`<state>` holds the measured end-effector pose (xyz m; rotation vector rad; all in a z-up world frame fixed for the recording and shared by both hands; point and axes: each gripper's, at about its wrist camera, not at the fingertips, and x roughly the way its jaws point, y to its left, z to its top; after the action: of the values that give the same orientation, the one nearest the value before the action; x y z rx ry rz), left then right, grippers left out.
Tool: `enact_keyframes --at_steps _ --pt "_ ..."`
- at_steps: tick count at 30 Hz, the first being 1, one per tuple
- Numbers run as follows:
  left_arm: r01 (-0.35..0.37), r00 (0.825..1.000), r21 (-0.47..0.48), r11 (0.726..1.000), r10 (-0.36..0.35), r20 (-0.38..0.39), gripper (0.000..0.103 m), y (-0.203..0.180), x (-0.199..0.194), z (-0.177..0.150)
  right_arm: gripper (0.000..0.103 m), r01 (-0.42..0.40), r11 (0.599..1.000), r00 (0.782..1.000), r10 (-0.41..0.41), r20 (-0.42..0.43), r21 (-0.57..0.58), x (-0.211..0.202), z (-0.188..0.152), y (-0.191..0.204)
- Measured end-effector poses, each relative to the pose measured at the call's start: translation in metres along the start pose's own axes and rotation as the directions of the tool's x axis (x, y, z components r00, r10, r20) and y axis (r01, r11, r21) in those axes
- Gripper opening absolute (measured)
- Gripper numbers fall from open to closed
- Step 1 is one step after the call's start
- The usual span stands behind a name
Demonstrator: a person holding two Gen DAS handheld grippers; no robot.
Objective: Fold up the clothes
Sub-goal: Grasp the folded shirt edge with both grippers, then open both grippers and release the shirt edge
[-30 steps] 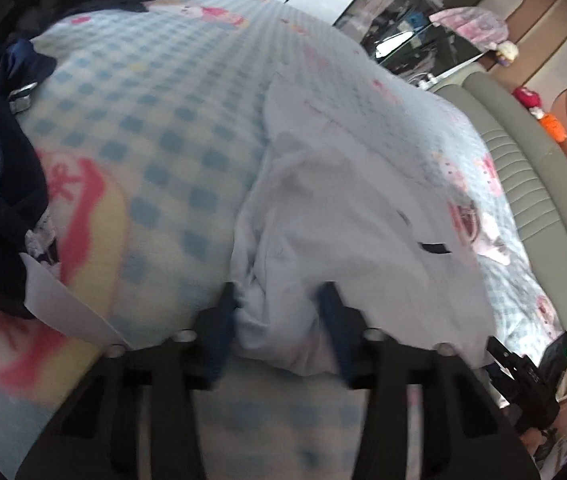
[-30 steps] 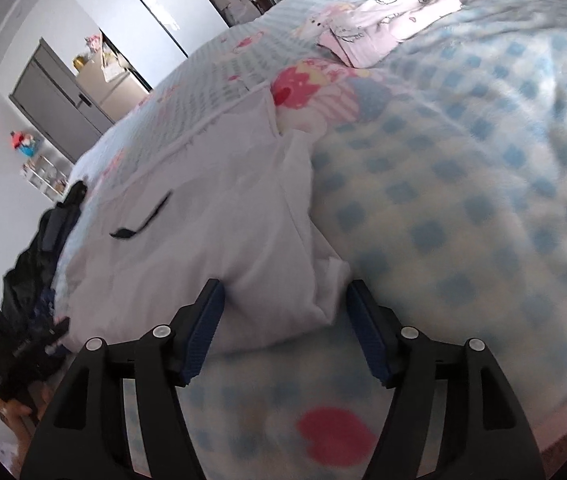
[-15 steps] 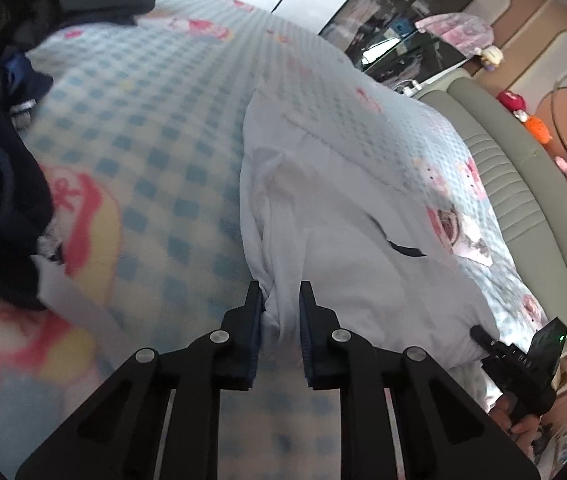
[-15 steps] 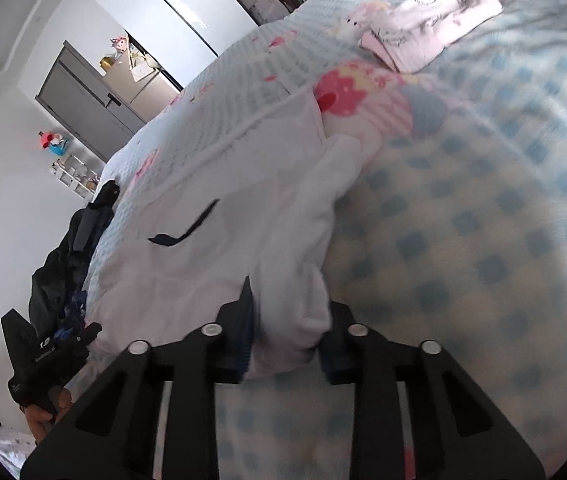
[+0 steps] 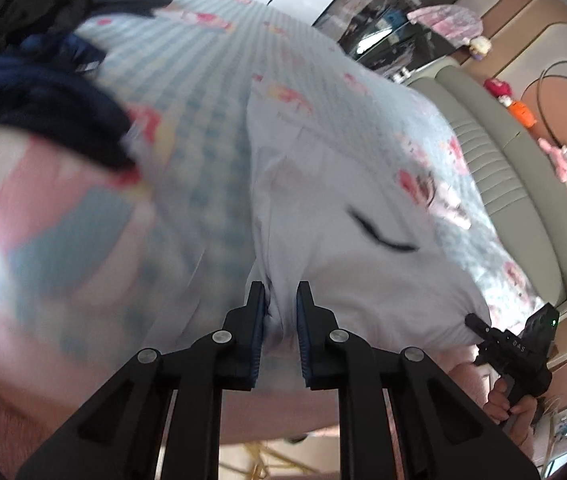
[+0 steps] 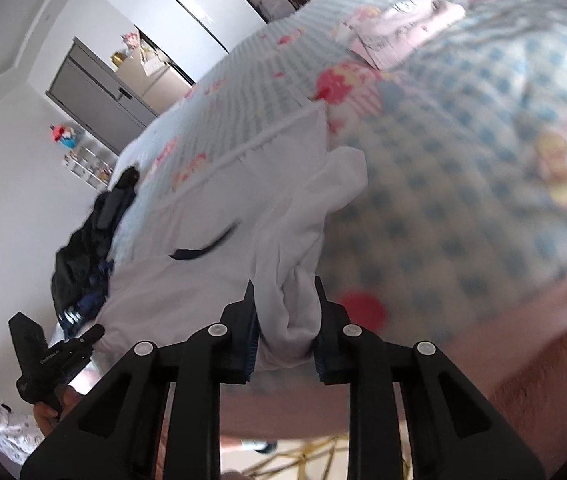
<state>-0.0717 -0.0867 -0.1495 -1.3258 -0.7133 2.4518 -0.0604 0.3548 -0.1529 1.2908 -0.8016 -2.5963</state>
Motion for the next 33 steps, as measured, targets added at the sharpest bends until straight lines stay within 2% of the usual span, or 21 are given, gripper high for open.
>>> enact_keyframes --at_steps 3,6,8,10,11,13,14,16,18,20,23,29,33 --pt "-0.06 0.998 -0.014 0.998 0.059 -0.036 0.019 0.009 0.005 -0.009 0.027 0.071 0.997 0.997 -0.071 -0.034 -0.007 0.005 -0.009 -0.009" --pt "-0.068 0.998 -0.007 0.998 0.068 0.0 0.022 0.008 -0.005 -0.007 0.03 0.086 0.996 0.996 -0.086 -0.023 0.022 -0.001 -0.009 -0.017" --pt "-0.083 0.996 0.009 0.997 0.082 0.036 0.026 0.005 -0.013 -0.006 0.031 0.135 0.991 0.991 -0.135 0.017 0.001 -0.009 -0.007 -0.016" --pt "-0.1 0.992 0.036 0.994 0.097 0.085 0.036 -0.002 -0.02 -0.002 0.031 0.199 0.98 0.979 -0.197 0.056 -0.031 -0.014 -0.005 -0.012" --pt "-0.093 0.992 0.046 0.995 0.088 0.092 0.041 -0.005 -0.019 0.001 0.031 0.207 0.978 0.977 -0.205 0.062 -0.037 -0.015 -0.004 -0.012" --pt "-0.08 0.992 0.065 0.995 0.073 0.104 0.044 -0.012 -0.018 0.008 0.031 0.202 0.979 0.978 -0.199 0.062 -0.038 -0.014 -0.002 -0.012" --pt "-0.087 0.992 0.079 0.993 0.079 0.102 0.048 -0.016 -0.013 0.011 0.031 0.196 0.98 0.979 -0.193 0.057 -0.038 -0.013 -0.002 -0.012" --pt "-0.095 0.994 0.103 0.99 0.089 0.057 0.051 -0.021 0.005 0.014 0.031 0.19 0.981 0.981 -0.188 0.045 -0.049 -0.007 -0.004 -0.011" --pt "-0.108 0.994 0.101 0.989 0.109 0.0 0.051 -0.02 0.02 0.009 0.031 0.191 0.98 0.981 -0.19 0.03 -0.06 -0.002 -0.008 -0.011" --pt "-0.119 0.993 0.111 0.987 0.121 -0.012 0.05 -0.023 0.027 0.002 0.031 0.196 0.979 0.981 -0.194 0.028 -0.061 -0.002 -0.012 -0.01" --pt "-0.14 0.99 0.132 0.981 0.141 0.005 0.034 -0.023 0.026 -0.006 0.031 0.205 0.977 0.978 -0.202 0.046 -0.06 -0.01 -0.013 -0.01" --pt "-0.153 0.988 0.116 0.981 0.154 -0.001 0.015 -0.015 0.019 -0.008 0.031 0.236 0.967 0.97 -0.229 0.088 -0.091 -0.019 -0.006 -0.003" --pt "-0.138 0.99 0.098 0.986 0.141 -0.016 0.015 -0.008 0.016 -0.015 0.031 0.229 0.966 0.973 -0.224 0.056 -0.118 -0.007 -0.009 0.003"
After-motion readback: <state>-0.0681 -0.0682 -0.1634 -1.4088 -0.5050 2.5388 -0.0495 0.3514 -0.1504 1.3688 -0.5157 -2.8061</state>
